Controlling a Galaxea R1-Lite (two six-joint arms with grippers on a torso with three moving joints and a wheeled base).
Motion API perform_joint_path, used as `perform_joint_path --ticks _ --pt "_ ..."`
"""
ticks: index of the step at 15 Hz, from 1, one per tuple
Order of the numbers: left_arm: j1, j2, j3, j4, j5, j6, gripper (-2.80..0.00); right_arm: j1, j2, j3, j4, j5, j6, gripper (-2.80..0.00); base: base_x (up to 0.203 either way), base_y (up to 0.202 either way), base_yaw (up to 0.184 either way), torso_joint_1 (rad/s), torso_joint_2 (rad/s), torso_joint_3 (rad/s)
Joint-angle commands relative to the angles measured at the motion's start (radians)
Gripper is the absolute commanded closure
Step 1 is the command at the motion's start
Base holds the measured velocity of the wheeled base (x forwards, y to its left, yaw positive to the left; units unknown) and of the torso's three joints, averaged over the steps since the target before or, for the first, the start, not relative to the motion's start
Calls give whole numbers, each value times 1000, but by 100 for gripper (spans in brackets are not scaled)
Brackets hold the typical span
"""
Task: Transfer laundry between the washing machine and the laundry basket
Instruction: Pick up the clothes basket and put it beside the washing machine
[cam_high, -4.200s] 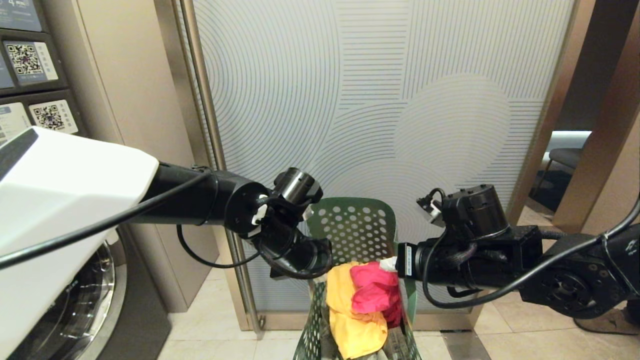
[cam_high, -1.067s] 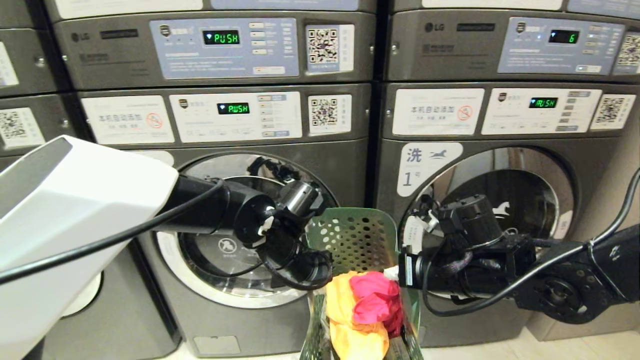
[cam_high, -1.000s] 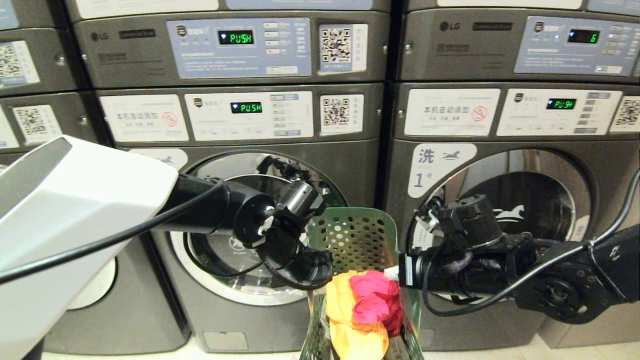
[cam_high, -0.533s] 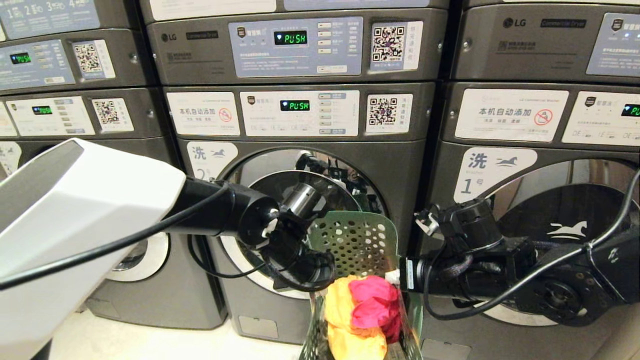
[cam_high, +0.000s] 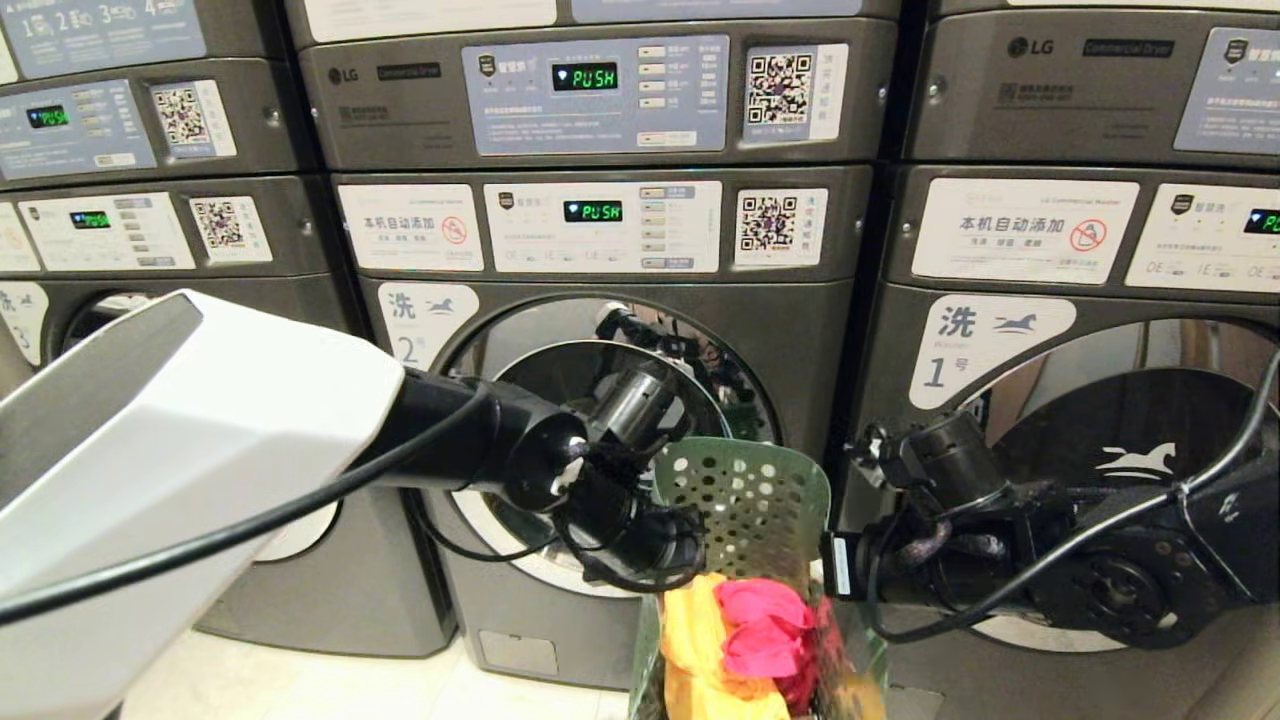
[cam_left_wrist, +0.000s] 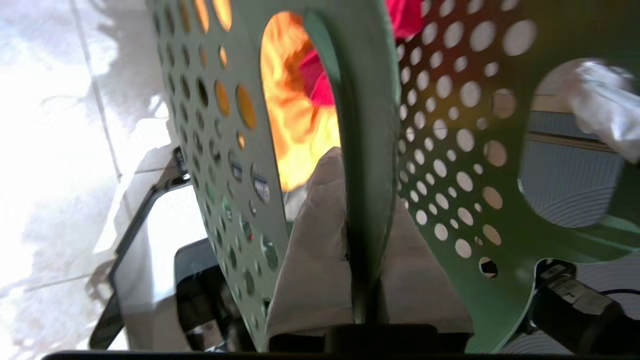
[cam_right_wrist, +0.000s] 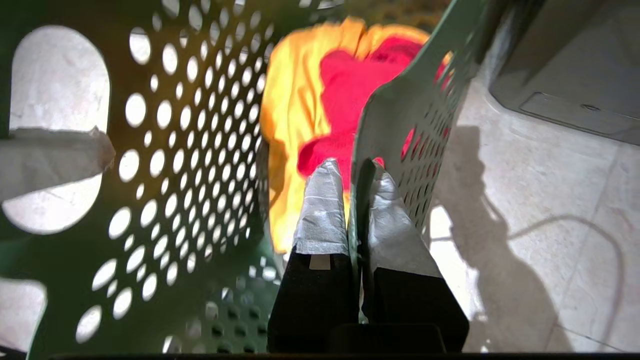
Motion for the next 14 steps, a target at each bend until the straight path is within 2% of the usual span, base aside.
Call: perform_joint_path --ticks 1,5,11,14 --pt "-29 20 -1 -40 -1 -21 0 -28 -5 0 19 -8 0 0 0 0 0 0 0 0" --pt "-80 33 -1 -56 -1 -36 0 -49 -11 1 40 -37 -26 0 0 0 0 0 0 0" --pt "-81 65 -74 -46 -1 -34 0 -49 -6 -6 40 -37 -29 0 0 0 0 0 0 0" --pt "-85 78 -107 -44 -1 -33 0 -49 -6 -11 38 -37 -31 0 -133 0 2 8 1 -1"
